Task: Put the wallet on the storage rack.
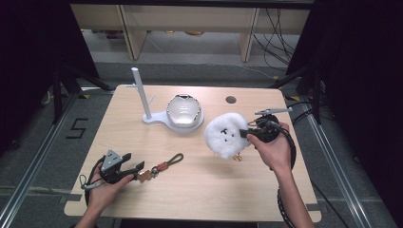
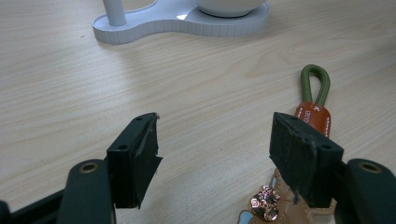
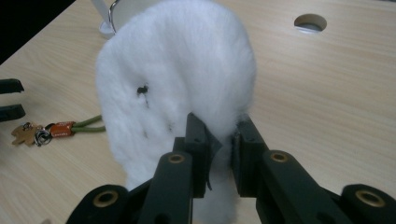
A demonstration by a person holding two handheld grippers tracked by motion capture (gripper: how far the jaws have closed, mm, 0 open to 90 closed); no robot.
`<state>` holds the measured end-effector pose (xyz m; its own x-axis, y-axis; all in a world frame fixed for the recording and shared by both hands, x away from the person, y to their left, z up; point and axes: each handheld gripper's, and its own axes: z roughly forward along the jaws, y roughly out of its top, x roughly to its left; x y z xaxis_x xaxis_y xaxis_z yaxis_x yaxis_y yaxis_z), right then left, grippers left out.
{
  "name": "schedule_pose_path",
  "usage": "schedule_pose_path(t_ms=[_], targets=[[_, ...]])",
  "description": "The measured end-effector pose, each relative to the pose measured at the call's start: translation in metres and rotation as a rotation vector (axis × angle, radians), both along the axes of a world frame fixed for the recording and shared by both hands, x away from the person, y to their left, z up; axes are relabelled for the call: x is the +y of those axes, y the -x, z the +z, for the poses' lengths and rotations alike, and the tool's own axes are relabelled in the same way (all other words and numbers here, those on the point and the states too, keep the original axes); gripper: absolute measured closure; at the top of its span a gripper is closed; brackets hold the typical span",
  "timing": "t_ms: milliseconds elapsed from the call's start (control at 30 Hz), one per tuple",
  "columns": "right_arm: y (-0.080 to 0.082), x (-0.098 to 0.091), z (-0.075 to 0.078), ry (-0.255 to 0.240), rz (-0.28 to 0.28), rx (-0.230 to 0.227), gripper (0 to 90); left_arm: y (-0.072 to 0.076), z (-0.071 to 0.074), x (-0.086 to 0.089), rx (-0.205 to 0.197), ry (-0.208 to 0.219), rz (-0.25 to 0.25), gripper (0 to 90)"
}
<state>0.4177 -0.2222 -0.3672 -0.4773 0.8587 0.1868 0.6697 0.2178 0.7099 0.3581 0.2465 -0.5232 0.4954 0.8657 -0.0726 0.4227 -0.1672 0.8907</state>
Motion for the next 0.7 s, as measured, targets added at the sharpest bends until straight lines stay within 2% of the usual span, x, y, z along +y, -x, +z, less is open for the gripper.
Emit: schedule_pose_path(t_ms=[33,167,200,233,267,300,333,433,500,533,567,600,633,667,700], targets=[[0.001,0.002,0.001,-0.004,-0.016,0.017,79.9,0.000,0.000,0.000,0.000,0.000,0.000,32.1],[-0.002,0.003,0.003,-0.001,-0.007,-0.010,79.8,0.000,0.000,0.000,-0.003,0.005,-0.001,32.1],[-0.002,0.005,0.004,-0.017,-0.020,0.007,79.8,0.000,0.000,0.000,-0.003,0.005,-0.002,32.1],[-0.003,0.006,0.003,-0.021,-0.017,-0.008,79.8,0.000,0.000,0.000,-0.003,0.006,-0.002,32.1],[-0.002,0.008,0.005,-0.027,-0.032,0.021,79.8,0.000,0.000,0.000,-0.003,0.006,-0.001,32.1],[-0.006,0.007,0.003,-0.023,-0.014,-0.012,79.8,0.000,0.000,0.000,-0.002,0.005,-0.001,32.1],[-0.005,0.009,0.004,-0.030,-0.030,0.010,79.8,0.000,0.000,0.000,-0.003,0.006,-0.001,32.1],[-0.010,0.009,0.004,-0.031,-0.012,-0.021,79.8,0.000,0.000,0.001,-0.003,0.007,0.002,32.1],[-0.011,0.010,0.006,-0.027,-0.031,-0.001,79.8,0.000,0.000,0.001,-0.001,0.007,0.003,32.1],[-0.011,0.012,0.006,-0.048,-0.033,-0.003,79.8,0.000,0.000,0.001,-0.001,0.008,0.004,32.1],[-0.012,0.013,0.006,-0.048,-0.034,-0.013,79.8,0.000,0.000,0.001,-0.002,0.007,0.004,32.1],[-0.015,0.011,0.006,-0.033,-0.011,-0.040,79.8,0.000,0.000,0.001,-0.002,0.007,0.004,32.1],[-0.014,0.013,0.008,-0.041,-0.031,-0.027,79.8,0.000,0.000,0.001,-0.002,0.007,0.004,32.1],[-0.016,0.012,0.008,-0.037,-0.013,-0.050,79.8,0.000,0.000,0.001,-0.003,0.008,0.004,32.1],[-0.016,0.013,0.008,-0.045,-0.019,-0.052,79.8,0.000,0.000,0.001,-0.003,0.008,0.005,32.1]])
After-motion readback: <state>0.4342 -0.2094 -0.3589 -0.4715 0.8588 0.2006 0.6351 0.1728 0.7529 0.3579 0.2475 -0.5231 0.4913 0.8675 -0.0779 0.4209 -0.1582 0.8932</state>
